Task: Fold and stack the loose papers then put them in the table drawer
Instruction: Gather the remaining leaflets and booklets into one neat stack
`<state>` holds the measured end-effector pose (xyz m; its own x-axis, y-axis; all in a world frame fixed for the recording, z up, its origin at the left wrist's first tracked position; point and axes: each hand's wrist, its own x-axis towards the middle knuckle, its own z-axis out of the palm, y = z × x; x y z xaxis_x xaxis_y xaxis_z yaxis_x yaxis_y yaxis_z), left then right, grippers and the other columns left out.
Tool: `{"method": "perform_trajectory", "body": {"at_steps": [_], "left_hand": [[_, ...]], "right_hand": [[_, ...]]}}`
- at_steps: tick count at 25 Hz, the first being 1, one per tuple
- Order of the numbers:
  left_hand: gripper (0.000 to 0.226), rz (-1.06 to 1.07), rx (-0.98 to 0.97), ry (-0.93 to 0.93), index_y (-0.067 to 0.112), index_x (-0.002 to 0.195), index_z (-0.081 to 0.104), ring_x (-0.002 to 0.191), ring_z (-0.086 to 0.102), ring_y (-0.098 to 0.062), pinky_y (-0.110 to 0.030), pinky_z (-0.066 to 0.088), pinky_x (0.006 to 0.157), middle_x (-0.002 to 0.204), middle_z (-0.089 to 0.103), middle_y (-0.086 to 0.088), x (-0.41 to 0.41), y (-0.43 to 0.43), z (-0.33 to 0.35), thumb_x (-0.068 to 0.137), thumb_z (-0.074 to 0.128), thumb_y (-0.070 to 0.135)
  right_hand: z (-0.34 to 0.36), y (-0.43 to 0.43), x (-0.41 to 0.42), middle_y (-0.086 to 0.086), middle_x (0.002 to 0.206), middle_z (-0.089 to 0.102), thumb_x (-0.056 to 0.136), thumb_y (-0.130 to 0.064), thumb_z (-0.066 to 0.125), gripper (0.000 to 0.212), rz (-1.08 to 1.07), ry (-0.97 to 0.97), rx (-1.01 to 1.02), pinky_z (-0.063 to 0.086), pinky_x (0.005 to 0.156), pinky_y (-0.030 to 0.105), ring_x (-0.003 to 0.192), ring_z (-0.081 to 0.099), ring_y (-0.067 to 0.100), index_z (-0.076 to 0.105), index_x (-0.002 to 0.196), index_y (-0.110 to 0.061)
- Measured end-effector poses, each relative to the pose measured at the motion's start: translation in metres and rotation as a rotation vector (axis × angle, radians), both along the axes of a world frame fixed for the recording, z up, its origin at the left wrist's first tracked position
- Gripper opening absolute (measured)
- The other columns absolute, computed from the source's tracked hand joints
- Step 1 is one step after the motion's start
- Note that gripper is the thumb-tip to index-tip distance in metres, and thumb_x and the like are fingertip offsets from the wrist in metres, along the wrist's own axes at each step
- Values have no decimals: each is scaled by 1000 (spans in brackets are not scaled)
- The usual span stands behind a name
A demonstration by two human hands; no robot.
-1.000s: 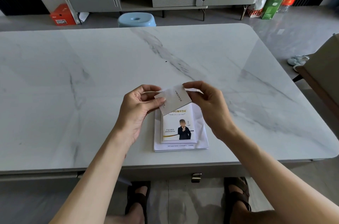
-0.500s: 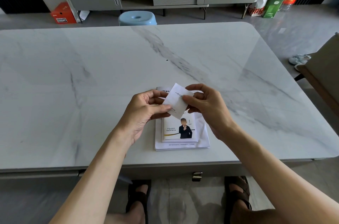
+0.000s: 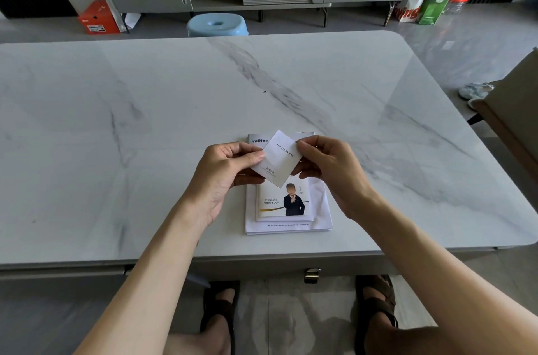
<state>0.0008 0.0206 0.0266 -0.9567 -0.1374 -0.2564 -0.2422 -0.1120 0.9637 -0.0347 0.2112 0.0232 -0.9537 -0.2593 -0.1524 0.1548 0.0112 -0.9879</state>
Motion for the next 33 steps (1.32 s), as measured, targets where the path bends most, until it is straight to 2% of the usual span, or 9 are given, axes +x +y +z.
{"method": "perform_trajectory", "body": {"at_steps": [5,9,13,17,21,25,29,31,33], "left_hand": [[12,-92,-132,-94,0,86,70,60,69,-20,-25,59,58,74,72,-11,2,5,-5,77,77,4],[18,-46,-171,-157,-5,86,69,56,71,-23,-26,60,56,71,71,-14,2,8,-11,75,79,3],[13,-89,-263,-226,-4,81,66,52,70,-25,-29,60,53,67,69,-18,2,12,-20,77,77,1],[11,-91,-407,-236,-2,74,68,53,71,-27,-30,59,53,63,70,-19,-1,12,-29,76,78,2],[14,-113,-551,-213,1,68,69,57,73,-31,-35,62,61,59,71,-18,-4,13,-38,73,81,5],[16,-122,-632,-197,0,67,68,55,72,-28,-31,61,57,59,71,-17,-5,16,-41,74,81,6],[17,-128,-711,-165,3,72,66,52,71,-24,-31,60,56,60,71,-14,-4,18,-43,74,81,9],[23,-144,-901,-99,12,81,63,61,70,-25,-31,57,61,69,72,-8,-3,19,-44,73,82,21],[30,-190,-1137,20,27,100,64,79,67,-27,-29,47,66,85,70,-3,0,18,-43,74,79,33]], "right_hand": [[-6,-3,-1,7,73,69,92,-11,62,12,-74,106,154,53,60,27,59,62,17,68,101,-6],[-11,-2,2,2,72,68,80,-9,75,39,-45,61,306,58,62,34,55,67,19,51,110,-12],[-27,-8,4,1,82,66,79,-9,75,34,-52,150,544,49,52,19,64,65,20,45,95,-14],[-41,-15,2,0,83,62,81,-10,72,18,-21,201,670,44,55,20,71,58,18,55,84,-15],[-51,-18,1,1,90,66,85,-10,67,7,-6,241,727,37,55,12,77,57,16,65,90,-13],[-54,-19,2,0,92,64,86,-8,64,12,-12,248,751,35,55,9,79,55,14,68,96,-11],[-53,-23,5,6,100,62,86,-7,61,15,-8,320,833,42,64,21,85,57,21,67,100,-8],[-55,-26,10,8,107,54,88,-8,58,16,18,418,971,47,71,32,85,58,28,64,103,-6],[-55,-26,12,8,113,49,89,-8,57,18,61,484,1052,49,73,38,85,59,31,61,106,-6]]}}
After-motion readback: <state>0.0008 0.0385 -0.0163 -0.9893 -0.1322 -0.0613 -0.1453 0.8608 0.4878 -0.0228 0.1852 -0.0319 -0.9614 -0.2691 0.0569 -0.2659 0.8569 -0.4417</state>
